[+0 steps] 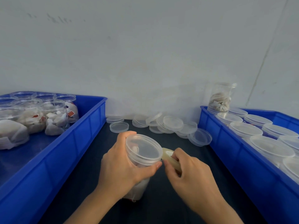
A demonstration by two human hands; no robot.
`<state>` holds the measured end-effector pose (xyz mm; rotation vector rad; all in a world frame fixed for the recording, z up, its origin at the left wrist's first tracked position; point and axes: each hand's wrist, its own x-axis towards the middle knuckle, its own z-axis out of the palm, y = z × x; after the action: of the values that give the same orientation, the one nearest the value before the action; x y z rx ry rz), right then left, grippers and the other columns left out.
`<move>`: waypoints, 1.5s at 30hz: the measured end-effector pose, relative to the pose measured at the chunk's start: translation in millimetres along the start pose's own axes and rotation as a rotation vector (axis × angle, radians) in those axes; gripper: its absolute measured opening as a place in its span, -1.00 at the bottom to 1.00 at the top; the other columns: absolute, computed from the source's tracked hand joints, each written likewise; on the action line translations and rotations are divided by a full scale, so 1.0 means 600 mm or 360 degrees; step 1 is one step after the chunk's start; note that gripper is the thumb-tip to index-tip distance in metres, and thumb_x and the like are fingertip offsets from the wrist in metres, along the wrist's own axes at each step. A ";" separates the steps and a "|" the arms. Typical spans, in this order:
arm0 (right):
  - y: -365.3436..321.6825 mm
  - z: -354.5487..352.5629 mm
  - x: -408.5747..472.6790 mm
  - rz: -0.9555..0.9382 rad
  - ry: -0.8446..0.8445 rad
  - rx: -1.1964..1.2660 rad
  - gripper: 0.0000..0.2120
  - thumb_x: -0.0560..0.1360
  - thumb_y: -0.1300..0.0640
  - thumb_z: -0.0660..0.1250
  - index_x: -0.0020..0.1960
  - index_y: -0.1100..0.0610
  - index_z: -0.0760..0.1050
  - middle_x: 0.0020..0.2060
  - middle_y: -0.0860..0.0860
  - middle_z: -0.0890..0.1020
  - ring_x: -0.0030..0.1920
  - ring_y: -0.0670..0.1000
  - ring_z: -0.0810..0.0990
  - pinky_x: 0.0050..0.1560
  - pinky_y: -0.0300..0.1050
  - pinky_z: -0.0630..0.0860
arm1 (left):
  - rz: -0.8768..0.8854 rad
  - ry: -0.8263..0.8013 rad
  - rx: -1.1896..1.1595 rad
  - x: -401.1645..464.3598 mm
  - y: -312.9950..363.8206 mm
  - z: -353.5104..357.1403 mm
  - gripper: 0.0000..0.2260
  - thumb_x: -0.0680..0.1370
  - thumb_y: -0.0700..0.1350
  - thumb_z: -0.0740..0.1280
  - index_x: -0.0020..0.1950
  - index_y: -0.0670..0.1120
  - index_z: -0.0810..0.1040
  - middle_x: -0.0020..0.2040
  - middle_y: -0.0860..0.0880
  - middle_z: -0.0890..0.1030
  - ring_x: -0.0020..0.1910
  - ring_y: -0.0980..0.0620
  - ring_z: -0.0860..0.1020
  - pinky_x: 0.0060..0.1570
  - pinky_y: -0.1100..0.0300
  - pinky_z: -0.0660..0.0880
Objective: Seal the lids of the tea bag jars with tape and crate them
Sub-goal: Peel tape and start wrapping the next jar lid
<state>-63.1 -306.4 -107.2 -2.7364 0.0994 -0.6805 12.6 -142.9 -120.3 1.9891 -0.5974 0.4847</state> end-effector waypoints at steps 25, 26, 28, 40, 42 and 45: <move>-0.003 0.033 0.010 0.0362 0.0051 0.0221 -0.82 0.55 0.01 0.18 -0.20 0.05 0.32 -0.35 -0.04 0.48 -0.32 -0.04 0.43 -0.33 -0.18 0.31 | 0.0239 0.0144 0.0334 -0.014 0.040 0.010 -0.16 0.08 0.26 0.52 0.25 -0.12 0.45 -0.02 0.14 0.55 -0.15 0.18 0.51 -0.23 0.45 0.30; -0.002 0.035 0.011 0.0375 0.0042 0.0219 -0.82 0.55 0.02 0.18 -0.20 0.05 0.32 -0.36 -0.05 0.47 -0.33 -0.05 0.41 -0.33 -0.19 0.30 | 0.0257 0.0136 0.0358 -0.014 0.041 0.010 -0.16 0.09 0.26 0.52 0.25 -0.13 0.45 -0.02 0.14 0.54 -0.15 0.17 0.51 -0.24 0.44 0.31; 0.000 0.037 0.015 0.0394 0.0032 0.0201 -0.84 0.55 0.03 0.17 -0.17 0.07 0.34 -0.35 -0.06 0.46 -0.33 -0.07 0.40 -0.30 -0.18 0.32 | 0.0274 0.0131 0.0413 -0.014 0.042 0.011 -0.16 0.09 0.24 0.53 0.24 -0.16 0.47 -0.03 0.10 0.57 -0.15 0.12 0.57 -0.26 0.35 0.36; 0.003 0.036 0.024 0.0462 0.0020 0.0175 -0.86 0.53 0.06 0.15 -0.19 0.04 0.29 -0.38 -0.08 0.42 -0.39 -0.08 0.34 -0.35 -0.19 0.23 | 0.0387 0.0117 0.0558 -0.009 0.048 0.018 -0.18 0.06 0.14 0.61 0.22 -0.19 0.51 -0.03 0.03 0.62 -0.16 0.03 0.64 -0.31 0.24 0.47; 0.003 0.037 0.025 0.0466 0.0021 0.0184 -0.85 0.53 0.06 0.15 -0.21 0.03 0.28 -0.38 -0.08 0.42 -0.39 -0.08 0.35 -0.36 -0.19 0.22 | 0.0399 0.0113 0.0571 -0.008 0.047 0.017 -0.17 0.06 0.14 0.62 0.22 -0.18 0.50 -0.02 0.03 0.62 -0.15 0.02 0.64 -0.32 0.22 0.51; 0.003 0.038 0.026 0.0461 0.0041 0.0196 -0.81 0.53 0.05 0.15 -0.25 0.01 0.24 -0.40 -0.08 0.41 -0.41 -0.08 0.33 -0.37 -0.18 0.20 | 0.0429 0.0125 0.0596 -0.005 0.046 0.016 -0.17 0.07 0.15 0.63 0.23 -0.17 0.49 0.00 0.03 0.62 -0.13 0.03 0.63 -0.31 0.21 0.54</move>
<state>-38.4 -303.5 -120.0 -2.5257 0.4352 -0.6171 -5.4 -162.4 -107.3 2.2369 -0.7743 0.8896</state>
